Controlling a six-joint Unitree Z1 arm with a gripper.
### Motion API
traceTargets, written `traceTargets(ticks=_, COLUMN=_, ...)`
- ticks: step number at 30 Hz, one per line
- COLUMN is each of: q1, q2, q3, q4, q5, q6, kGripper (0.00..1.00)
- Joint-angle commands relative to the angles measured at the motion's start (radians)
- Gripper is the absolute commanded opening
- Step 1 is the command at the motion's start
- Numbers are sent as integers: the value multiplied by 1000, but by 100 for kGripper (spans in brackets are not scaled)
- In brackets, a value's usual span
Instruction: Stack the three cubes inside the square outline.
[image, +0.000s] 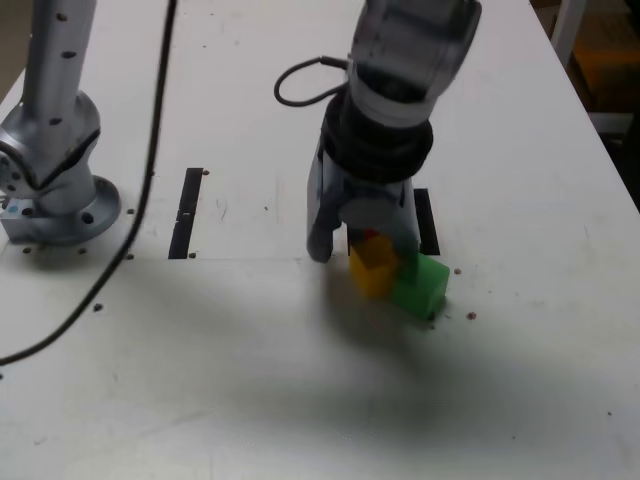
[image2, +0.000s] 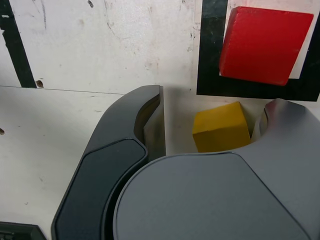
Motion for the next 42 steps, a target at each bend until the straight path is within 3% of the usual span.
traceTargets(ticks=1, q1=-2, q2=5, q3=-2, q4=-3, q5=-4, q6=-1, kGripper=73)
traceTargets(ticks=42, q1=-38, q2=14, q3=40, q4=-60, q5=-44, q6=5, kGripper=67)
